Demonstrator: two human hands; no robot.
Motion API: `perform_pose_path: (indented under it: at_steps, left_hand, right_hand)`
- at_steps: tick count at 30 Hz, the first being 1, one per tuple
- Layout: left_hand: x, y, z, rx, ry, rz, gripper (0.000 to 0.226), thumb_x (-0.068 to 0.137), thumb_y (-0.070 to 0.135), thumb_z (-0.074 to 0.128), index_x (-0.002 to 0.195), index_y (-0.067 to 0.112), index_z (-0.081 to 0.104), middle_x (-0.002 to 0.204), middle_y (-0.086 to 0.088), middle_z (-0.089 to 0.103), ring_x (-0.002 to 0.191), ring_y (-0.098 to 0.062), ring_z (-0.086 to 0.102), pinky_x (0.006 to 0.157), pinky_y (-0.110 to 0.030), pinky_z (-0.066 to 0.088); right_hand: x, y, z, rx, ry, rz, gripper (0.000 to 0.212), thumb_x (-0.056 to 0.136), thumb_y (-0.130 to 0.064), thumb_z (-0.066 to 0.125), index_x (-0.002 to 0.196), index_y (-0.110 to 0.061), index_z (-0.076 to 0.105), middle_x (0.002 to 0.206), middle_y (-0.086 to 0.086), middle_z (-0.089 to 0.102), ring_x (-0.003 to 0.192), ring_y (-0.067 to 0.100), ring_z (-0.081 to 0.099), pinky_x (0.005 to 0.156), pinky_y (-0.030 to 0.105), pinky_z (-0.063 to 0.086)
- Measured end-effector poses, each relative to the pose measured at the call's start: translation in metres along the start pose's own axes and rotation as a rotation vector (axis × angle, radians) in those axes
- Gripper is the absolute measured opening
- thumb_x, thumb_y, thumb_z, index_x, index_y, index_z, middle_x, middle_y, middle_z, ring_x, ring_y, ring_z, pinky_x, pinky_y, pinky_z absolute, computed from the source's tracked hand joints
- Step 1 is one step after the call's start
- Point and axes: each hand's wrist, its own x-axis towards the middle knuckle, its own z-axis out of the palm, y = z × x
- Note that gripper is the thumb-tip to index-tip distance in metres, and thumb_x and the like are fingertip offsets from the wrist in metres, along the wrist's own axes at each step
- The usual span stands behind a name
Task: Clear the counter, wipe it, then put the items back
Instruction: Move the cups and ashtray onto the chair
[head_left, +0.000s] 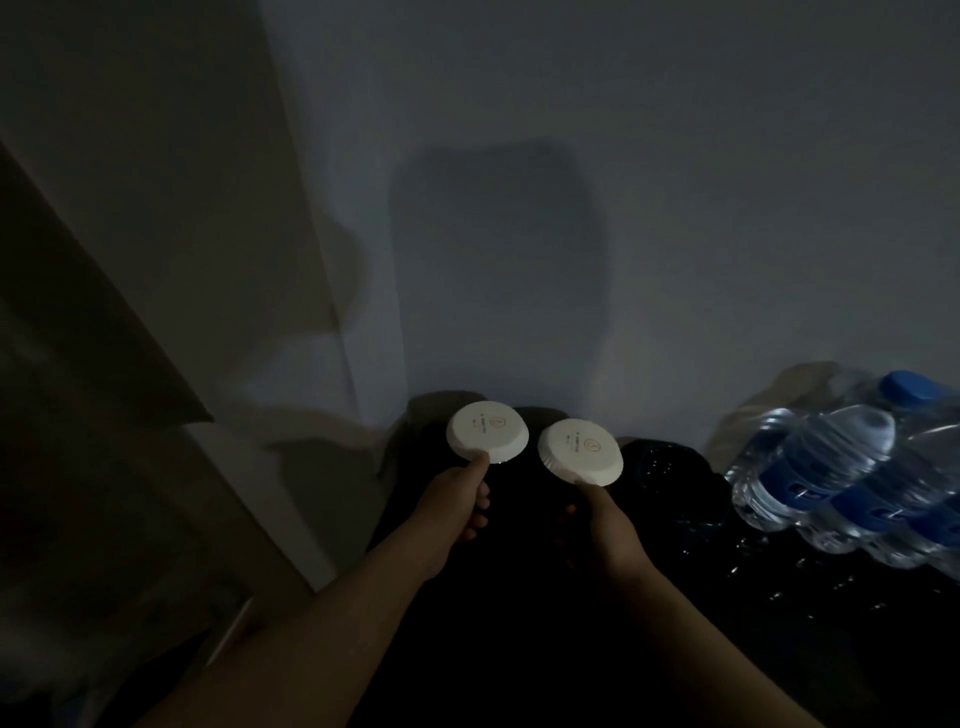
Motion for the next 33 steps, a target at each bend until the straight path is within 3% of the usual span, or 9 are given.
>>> perform_pose_path:
  at_steps: [4,11,17,22,23,25,29,33]
  left_hand:
    - [-0.027,-0.022,-0.006,0.038,0.014,0.059,0.030,0.101,0.030,0.038,0.078,0.013,0.050,0.073,-0.001,0.049,0.059,-0.012,0.044,0.053,-0.022,0.036]
    - [-0.082,-0.056,-0.019,0.016,0.039,0.063,0.028,0.101,0.021,0.037,0.076,0.011,0.045,0.070,-0.002,0.045,0.057,-0.012,0.039,0.052,-0.022,0.032]
    - [-0.131,-0.079,-0.038,0.022,0.034,0.083,0.031,0.100,0.018,0.039,0.071,0.011,0.046,0.068,-0.002,0.045,0.057,-0.013,0.039,0.052,-0.023,0.032]
    - [-0.170,-0.086,-0.047,0.006,0.037,0.152,0.032,0.100,0.017,0.039,0.069,0.010,0.044,0.064,-0.002,0.043,0.053,-0.012,0.035,0.049,-0.023,0.029]
    - [-0.180,-0.086,-0.048,0.016,0.036,0.179,0.032,0.100,0.018,0.039,0.069,0.010,0.045,0.064,-0.002,0.043,0.054,-0.012,0.036,0.049,-0.023,0.029]
    - [-0.200,-0.087,-0.048,0.033,0.044,0.231,0.031,0.100,0.019,0.040,0.070,0.011,0.046,0.065,-0.001,0.045,0.054,-0.012,0.037,0.050,-0.024,0.030]
    - [-0.246,-0.089,-0.039,0.026,0.085,0.280,0.032,0.099,0.020,0.042,0.069,0.011,0.048,0.064,-0.002,0.047,0.053,-0.013,0.038,0.050,-0.024,0.030]
    - [-0.301,-0.104,-0.011,-0.013,0.117,0.278,0.031,0.099,0.019,0.043,0.069,0.011,0.048,0.064,-0.002,0.046,0.052,-0.013,0.038,0.049,-0.024,0.029]
  right_hand:
    - [-0.016,0.018,-0.006,-0.058,0.060,-0.009,0.030,0.096,-0.018,0.035,0.070,-0.010,0.048,0.063,0.007,0.045,0.055,0.018,0.040,0.052,0.028,0.030]
    - [-0.068,0.050,-0.012,-0.220,0.118,-0.105,0.034,0.095,-0.011,0.037,0.064,-0.012,0.048,0.061,0.004,0.048,0.057,0.016,0.042,0.055,0.030,0.031]
    - [-0.115,0.080,-0.015,-0.318,0.141,-0.195,0.031,0.096,-0.011,0.036,0.068,-0.010,0.049,0.072,0.007,0.049,0.066,0.016,0.043,0.059,0.029,0.032]
    - [-0.163,0.091,-0.024,-0.395,0.157,-0.355,0.032,0.098,-0.007,0.034,0.069,-0.008,0.047,0.076,0.008,0.049,0.069,0.016,0.043,0.062,0.019,0.039]
    - [-0.174,0.094,-0.026,-0.377,0.163,-0.367,0.031,0.098,-0.008,0.034,0.071,-0.007,0.049,0.079,0.010,0.050,0.073,0.018,0.046,0.069,0.025,0.041]
    - [-0.197,0.097,-0.032,-0.235,0.139,-0.322,0.029,0.098,-0.012,0.036,0.073,-0.007,0.051,0.077,0.010,0.052,0.073,0.022,0.048,0.069,0.034,0.039]
    - [-0.237,0.101,-0.056,-0.124,0.096,-0.288,0.027,0.098,-0.015,0.038,0.081,-0.006,0.057,0.076,0.009,0.056,0.069,0.021,0.051,0.062,0.031,0.038]
    - [-0.269,0.110,-0.097,-0.296,0.107,-0.443,0.028,0.097,-0.010,0.038,0.085,0.002,0.060,0.084,0.013,0.057,0.077,0.021,0.050,0.064,0.031,0.038]
